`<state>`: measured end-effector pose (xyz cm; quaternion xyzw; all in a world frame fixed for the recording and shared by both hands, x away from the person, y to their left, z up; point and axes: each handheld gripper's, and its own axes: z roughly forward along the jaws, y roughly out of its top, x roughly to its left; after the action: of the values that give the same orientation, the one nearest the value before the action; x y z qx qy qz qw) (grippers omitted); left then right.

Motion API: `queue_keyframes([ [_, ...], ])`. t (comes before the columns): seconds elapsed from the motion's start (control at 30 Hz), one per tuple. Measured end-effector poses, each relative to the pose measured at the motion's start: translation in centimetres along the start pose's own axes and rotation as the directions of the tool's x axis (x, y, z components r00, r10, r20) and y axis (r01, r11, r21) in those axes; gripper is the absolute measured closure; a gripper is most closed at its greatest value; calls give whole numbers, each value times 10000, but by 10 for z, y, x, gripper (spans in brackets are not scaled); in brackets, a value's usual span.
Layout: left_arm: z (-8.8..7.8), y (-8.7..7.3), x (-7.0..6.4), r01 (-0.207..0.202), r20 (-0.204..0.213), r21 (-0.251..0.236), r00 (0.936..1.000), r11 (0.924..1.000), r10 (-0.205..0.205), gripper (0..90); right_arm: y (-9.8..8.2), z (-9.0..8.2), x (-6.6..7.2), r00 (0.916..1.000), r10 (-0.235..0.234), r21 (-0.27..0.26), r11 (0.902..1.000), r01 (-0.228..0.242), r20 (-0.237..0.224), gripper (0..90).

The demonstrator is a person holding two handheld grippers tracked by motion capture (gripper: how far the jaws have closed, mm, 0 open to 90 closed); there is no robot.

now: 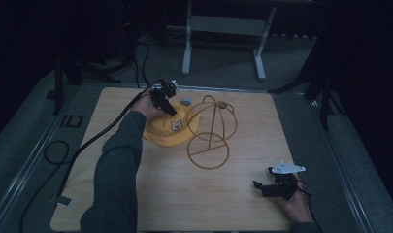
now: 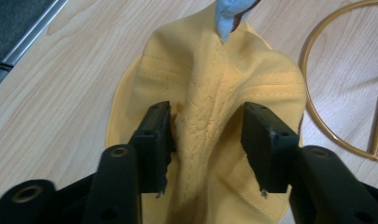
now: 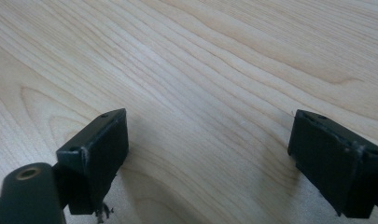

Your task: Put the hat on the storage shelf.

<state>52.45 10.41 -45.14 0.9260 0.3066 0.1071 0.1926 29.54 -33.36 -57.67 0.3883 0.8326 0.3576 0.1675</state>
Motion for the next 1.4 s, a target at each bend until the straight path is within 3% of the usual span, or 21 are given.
queue_keyframes([
  [0.07, 0, 0, -1, -113, -18, 3, 9999, 9999, 113, 588, 0, 0, 0, 10000, -1, -3, 10000, 1, -1, 121],
  [0.17, -4, -1, -2, -268, -60, 116, 9996, 9996, 268, 738, 0, 0, 0, 10000, -5, -4, 10000, 5, -1, 121],
  [0.3, -6, -2, -4, -398, 3, 248, 9992, 9989, 398, 803, 0, 0, 0, 10000, 5, -1, 10000, -5, -1, 121],
  [0.87, -35, -6, -6, -424, 62, -47, 9991, 9991, 424, 822, 0, 0, 0, 10000, -1, 0, 10000, 1, -2, 121],
  [1.13, -65, -11, -2, -154, 387, -851, 9991, 9963, 188, 822, 0, 0, 0, 10000, -8, 2, 10000, 8, 4, 121],
  [1.4, -88, -18, 3, -16, 318, -1213, 9995, 9926, 55, 822, 0, 0, 0, 10000, 18, -3, 10000, -18, 2, 121],
])
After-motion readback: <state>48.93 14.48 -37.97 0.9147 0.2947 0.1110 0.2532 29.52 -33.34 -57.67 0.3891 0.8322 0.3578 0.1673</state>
